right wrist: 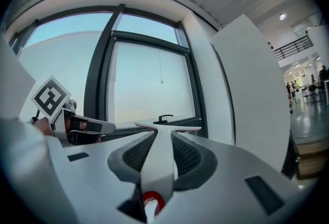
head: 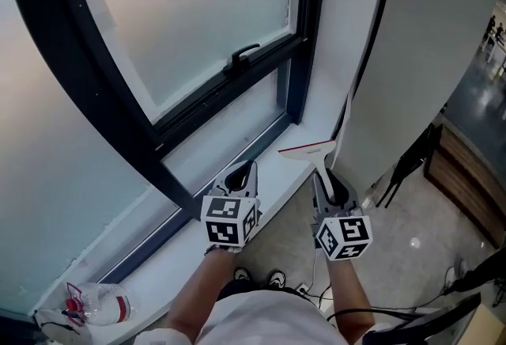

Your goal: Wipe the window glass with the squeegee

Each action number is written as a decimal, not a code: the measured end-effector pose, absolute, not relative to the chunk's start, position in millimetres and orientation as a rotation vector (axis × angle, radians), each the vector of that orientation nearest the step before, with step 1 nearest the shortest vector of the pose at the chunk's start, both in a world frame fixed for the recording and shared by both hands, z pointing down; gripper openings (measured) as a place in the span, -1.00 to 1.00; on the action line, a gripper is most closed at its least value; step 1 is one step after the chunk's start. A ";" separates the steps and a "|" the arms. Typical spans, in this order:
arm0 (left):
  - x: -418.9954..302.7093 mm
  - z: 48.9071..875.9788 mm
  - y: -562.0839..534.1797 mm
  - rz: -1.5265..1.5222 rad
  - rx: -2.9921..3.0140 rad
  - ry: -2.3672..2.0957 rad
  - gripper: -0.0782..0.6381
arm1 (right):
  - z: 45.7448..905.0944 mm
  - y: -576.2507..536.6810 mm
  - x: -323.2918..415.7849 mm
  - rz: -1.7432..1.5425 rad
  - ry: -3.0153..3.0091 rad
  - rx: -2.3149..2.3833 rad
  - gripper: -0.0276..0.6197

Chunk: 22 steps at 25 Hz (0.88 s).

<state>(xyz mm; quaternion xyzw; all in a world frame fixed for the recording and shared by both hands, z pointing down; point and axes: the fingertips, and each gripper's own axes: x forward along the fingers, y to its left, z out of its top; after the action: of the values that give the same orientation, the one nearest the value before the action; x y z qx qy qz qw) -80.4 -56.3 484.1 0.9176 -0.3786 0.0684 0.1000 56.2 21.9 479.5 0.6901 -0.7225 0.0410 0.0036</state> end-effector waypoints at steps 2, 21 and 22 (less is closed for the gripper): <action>-92.8 475.7 -67.3 0.189 2.707 -1.151 -0.79 | 471.3 6.2 39.9 0.101 -2.304 2.126 -0.64; -201.7 354.7 -172.4 0.074 2.779 -1.447 -0.79 | 324.0 -126.1 -105.9 -0.309 -2.653 1.922 -0.64; -204.9 346.8 -177.4 0.061 2.777 -1.466 -0.79 | 313.2 -132.2 -111.0 -0.343 -2.675 1.903 -0.64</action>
<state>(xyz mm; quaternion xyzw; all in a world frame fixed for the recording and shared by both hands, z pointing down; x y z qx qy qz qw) -204.9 -177.4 346.8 0.8841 -0.4669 0.0195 0.0003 -111.0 -132.2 313.2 0.5746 -0.8079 -0.1037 -0.0797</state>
